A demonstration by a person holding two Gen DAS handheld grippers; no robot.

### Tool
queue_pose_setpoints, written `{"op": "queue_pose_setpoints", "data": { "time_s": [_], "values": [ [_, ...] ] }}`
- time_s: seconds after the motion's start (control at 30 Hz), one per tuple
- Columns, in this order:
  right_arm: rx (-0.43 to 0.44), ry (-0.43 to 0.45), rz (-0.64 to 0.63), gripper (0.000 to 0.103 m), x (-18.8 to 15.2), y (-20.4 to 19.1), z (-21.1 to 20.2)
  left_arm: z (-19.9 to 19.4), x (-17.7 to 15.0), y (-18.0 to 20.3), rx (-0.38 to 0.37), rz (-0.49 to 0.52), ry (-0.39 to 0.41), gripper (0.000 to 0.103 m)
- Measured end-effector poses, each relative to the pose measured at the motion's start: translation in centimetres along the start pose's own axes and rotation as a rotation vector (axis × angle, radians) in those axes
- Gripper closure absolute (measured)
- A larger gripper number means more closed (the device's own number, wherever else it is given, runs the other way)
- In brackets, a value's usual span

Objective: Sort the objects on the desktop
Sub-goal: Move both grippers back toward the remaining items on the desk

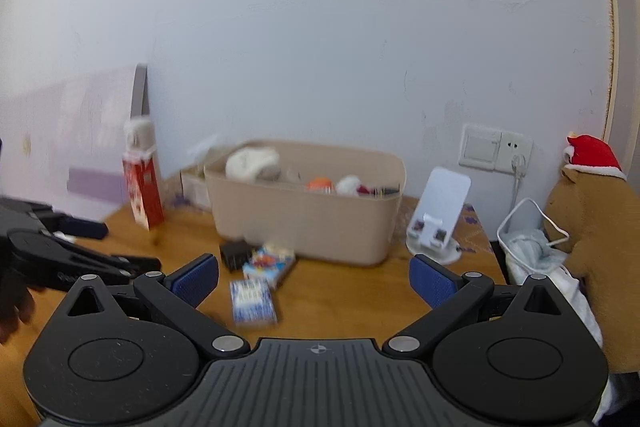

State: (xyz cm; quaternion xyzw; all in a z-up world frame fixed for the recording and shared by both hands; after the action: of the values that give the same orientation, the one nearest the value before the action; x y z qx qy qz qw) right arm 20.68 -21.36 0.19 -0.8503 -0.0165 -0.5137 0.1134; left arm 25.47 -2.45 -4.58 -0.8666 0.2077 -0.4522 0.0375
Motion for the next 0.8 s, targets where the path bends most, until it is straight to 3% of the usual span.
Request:
{"op": "queue_pose_setpoints", "data": {
  "time_s": [0.47, 0.8],
  "values": [
    [0.002, -0.213, 0.051, 0.0, -7.7, 1.0, 2.8, 2.0, -5.7, 2.2, -0.086, -0.06, -0.112, 0.017],
    [-0.074, -0.234, -0.058, 0.0, -9.3, 1.1, 5.6, 4.8, -6.1, 3.6, -0.081, -0.057, -0.148, 0.017]
  ]
}}
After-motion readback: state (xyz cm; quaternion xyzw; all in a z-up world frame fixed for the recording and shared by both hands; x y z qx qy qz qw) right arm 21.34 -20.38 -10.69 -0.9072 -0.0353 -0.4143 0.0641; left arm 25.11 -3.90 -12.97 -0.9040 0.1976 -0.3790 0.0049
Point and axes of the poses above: each gripper's, at about its wrist camera, not at the fingertips, and z roughly the way its jaws point, y to its right, x to its top, the point moved 9 cm from there along z, roughly the way its jaws point, and after that the axes turned 14 degrees about z, right-handed, at the moved point
